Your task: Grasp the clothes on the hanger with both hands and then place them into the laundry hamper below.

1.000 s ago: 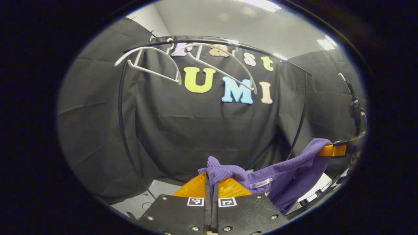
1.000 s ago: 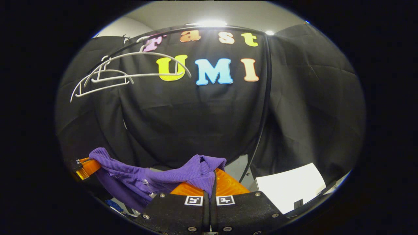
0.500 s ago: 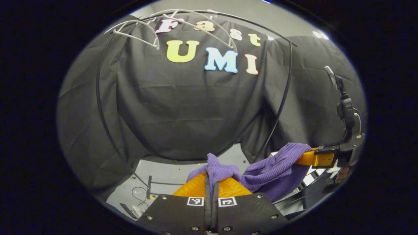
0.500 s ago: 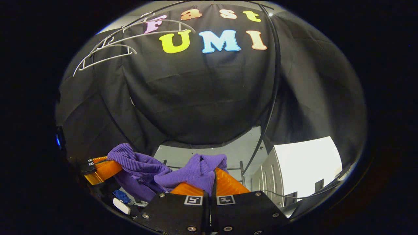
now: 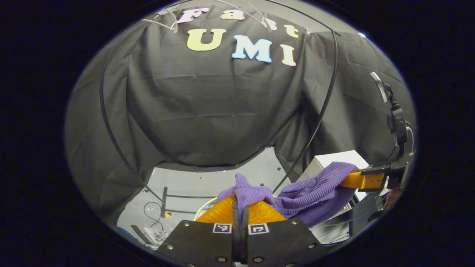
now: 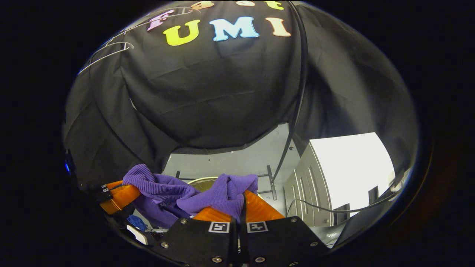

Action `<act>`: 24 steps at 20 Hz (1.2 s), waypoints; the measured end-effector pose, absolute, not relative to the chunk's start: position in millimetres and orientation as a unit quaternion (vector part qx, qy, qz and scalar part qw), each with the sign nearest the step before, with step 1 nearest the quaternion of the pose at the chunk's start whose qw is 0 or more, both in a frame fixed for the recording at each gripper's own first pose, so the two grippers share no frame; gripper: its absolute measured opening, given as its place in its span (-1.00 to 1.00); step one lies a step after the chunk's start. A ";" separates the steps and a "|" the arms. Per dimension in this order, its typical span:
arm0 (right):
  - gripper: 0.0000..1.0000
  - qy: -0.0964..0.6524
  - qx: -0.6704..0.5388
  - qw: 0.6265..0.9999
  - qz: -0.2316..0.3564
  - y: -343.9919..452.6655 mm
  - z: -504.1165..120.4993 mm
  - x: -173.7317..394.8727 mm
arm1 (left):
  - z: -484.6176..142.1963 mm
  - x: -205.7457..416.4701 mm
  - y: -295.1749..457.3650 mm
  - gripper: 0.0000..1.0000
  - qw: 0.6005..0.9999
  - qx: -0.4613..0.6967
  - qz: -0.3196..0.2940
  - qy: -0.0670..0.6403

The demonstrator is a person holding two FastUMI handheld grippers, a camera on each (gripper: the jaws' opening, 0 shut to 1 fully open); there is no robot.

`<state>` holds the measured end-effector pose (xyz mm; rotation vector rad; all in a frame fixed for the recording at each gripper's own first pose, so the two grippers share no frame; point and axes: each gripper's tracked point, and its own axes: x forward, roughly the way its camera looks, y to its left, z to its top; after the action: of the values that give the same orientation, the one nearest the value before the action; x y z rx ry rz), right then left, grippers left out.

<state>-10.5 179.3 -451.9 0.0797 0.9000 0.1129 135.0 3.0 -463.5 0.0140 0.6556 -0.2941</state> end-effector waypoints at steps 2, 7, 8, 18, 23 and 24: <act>-0.94 0.438 0.039 0.897 0.051 176.8 -452.3 -11.4 | -467.3 137.8 3.0 -0.98 0.934 0.003 -0.142 0.327; -0.89 0.456 0.035 0.888 0.054 181.7 -457.2 -18.0 | -473.2 138.0 3.3 -0.98 0.931 0.010 -0.138 0.338; -0.87 0.461 0.033 0.885 0.054 183.3 -457.8 -19.6 | -471.0 139.2 4.1 -0.98 0.931 0.012 -0.137 0.338; -0.22 0.528 0.025 0.845 0.081 206.9 -442.7 -48.9 | -478.4 125.4 22.5 -0.26 0.925 0.044 -0.128 0.356; 0.80 0.504 0.028 0.861 0.058 193.2 -399.7 -39.5 | -434.4 119.9 38.4 0.86 0.936 0.075 -0.123 0.322; 0.91 0.494 0.028 0.867 0.049 185.1 -387.1 -37.0 | -420.8 121.6 44.6 1.00 0.939 0.089 -0.116 0.312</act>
<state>-37.0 185.1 -387.1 0.0590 1.0347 0.1024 121.6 44.6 -420.8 0.1824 0.6362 -0.2374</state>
